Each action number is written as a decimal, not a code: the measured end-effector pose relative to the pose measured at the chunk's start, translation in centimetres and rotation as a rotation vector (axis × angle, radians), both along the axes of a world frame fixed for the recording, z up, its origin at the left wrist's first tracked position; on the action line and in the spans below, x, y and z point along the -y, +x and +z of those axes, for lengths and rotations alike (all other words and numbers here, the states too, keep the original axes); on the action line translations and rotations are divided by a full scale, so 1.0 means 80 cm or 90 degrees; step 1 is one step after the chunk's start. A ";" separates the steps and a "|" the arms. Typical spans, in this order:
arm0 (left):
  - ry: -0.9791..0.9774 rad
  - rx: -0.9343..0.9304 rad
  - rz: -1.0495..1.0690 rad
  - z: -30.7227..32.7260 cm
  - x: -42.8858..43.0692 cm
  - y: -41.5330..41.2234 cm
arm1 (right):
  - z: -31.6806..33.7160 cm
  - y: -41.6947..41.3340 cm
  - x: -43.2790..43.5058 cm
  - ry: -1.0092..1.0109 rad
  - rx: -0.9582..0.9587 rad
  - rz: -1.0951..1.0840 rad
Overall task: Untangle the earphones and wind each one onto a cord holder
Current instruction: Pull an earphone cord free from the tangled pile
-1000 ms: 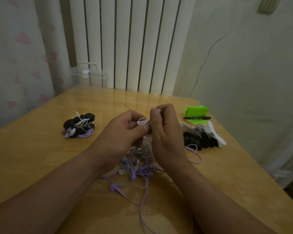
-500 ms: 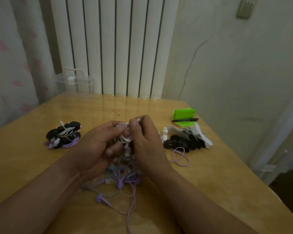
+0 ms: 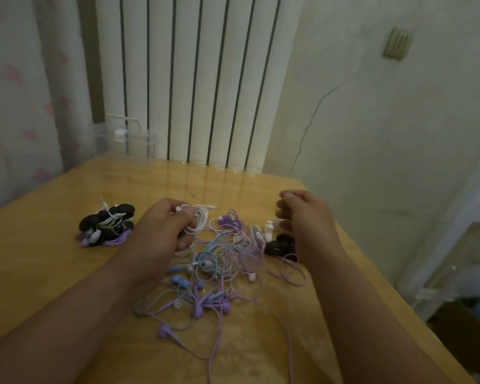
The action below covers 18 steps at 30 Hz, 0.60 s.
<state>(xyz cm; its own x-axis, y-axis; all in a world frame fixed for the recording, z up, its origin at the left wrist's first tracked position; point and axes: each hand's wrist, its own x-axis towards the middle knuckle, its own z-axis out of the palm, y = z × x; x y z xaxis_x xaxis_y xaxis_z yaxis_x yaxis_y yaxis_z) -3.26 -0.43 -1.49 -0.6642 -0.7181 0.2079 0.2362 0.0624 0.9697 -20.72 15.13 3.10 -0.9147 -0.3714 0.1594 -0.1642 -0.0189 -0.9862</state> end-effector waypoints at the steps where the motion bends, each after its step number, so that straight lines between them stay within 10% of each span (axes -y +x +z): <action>1: 0.003 -0.004 0.001 0.000 0.001 0.001 | 0.001 -0.011 -0.002 0.011 0.025 -0.005; 12: -0.010 -0.007 -0.048 0.003 -0.008 0.008 | -0.042 -0.054 0.045 0.706 -0.338 -0.021; 18: 0.011 -0.030 -0.095 0.006 -0.007 0.009 | -0.022 -0.056 0.045 0.666 -0.380 -0.105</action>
